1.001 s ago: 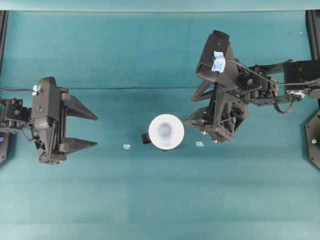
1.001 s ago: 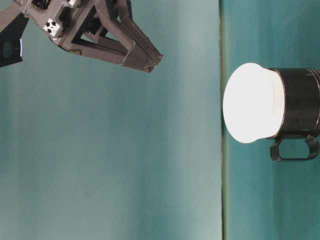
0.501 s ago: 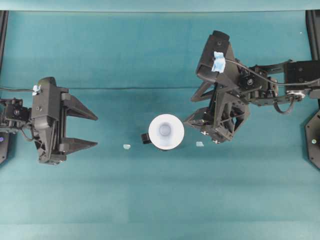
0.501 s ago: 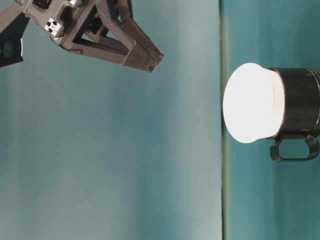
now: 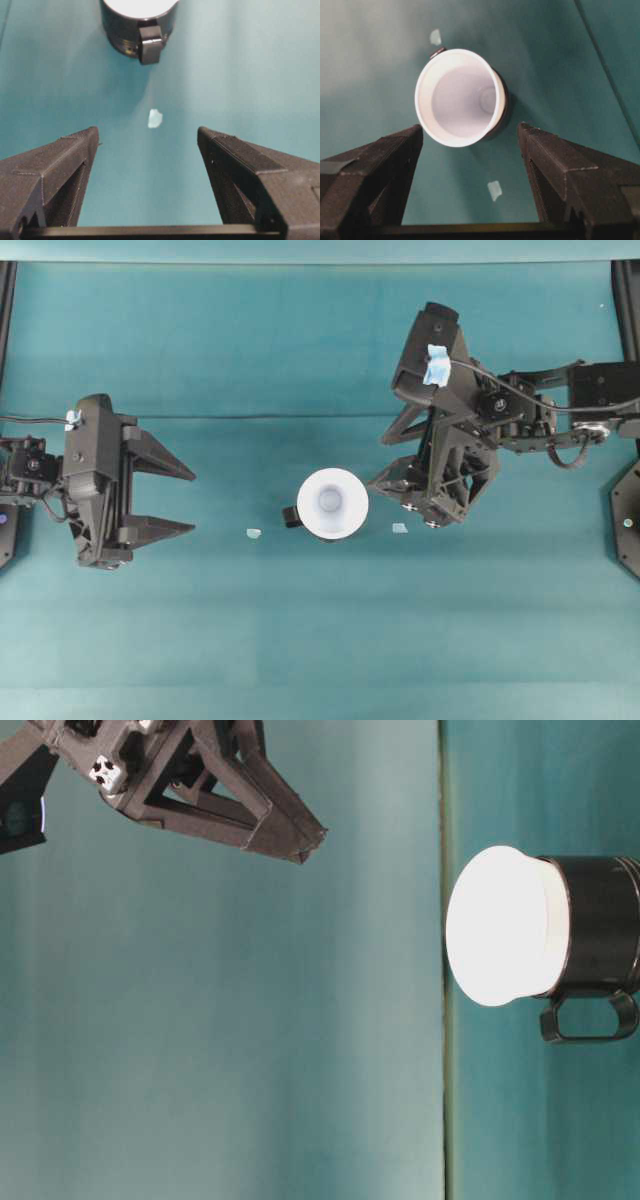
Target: Put the paper cup into the moved cup holder.
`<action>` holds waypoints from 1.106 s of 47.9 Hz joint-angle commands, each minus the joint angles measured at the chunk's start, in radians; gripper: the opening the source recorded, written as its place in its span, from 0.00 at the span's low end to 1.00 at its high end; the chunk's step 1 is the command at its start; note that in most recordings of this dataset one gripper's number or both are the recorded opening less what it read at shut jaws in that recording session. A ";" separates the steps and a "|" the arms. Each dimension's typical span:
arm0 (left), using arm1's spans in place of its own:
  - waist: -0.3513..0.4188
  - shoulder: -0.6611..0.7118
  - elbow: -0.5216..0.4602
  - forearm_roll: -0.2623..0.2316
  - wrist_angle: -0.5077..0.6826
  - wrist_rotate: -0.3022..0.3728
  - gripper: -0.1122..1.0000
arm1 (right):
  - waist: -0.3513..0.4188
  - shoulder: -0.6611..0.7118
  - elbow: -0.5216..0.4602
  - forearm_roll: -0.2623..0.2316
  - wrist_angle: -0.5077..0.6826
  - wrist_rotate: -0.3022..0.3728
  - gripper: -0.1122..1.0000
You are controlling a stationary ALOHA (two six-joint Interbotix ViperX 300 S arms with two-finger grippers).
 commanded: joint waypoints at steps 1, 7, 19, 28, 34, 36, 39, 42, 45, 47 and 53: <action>-0.002 -0.002 -0.015 0.000 -0.005 -0.002 0.85 | 0.003 -0.018 -0.009 0.000 -0.006 0.000 0.83; -0.002 -0.002 -0.015 0.000 -0.005 -0.002 0.85 | 0.003 -0.018 -0.009 -0.002 -0.006 0.000 0.83; -0.002 -0.002 -0.014 0.000 -0.005 -0.002 0.85 | 0.003 -0.018 -0.009 -0.002 -0.008 0.000 0.83; -0.002 -0.002 -0.014 0.000 -0.005 -0.002 0.85 | 0.003 -0.018 -0.009 -0.002 -0.008 0.000 0.83; -0.002 -0.002 -0.014 0.000 -0.005 -0.002 0.85 | 0.003 -0.018 -0.009 -0.002 -0.008 0.000 0.83; -0.002 -0.002 -0.014 0.002 -0.005 -0.002 0.85 | 0.003 -0.018 -0.008 -0.002 -0.008 0.000 0.83; -0.002 -0.002 -0.014 0.000 -0.005 -0.002 0.85 | 0.003 -0.018 -0.005 -0.002 -0.011 0.000 0.83; -0.002 0.000 -0.014 0.000 -0.005 -0.002 0.85 | 0.003 -0.018 -0.003 0.000 -0.014 0.000 0.83; -0.002 0.002 -0.015 0.002 -0.005 -0.002 0.85 | 0.003 -0.018 -0.002 -0.002 -0.018 0.000 0.83; -0.002 0.002 -0.015 0.002 -0.005 -0.002 0.85 | 0.003 -0.018 -0.002 -0.002 -0.023 0.000 0.83; -0.002 0.003 -0.015 0.002 -0.005 -0.002 0.85 | 0.003 -0.018 -0.002 -0.002 -0.034 0.000 0.83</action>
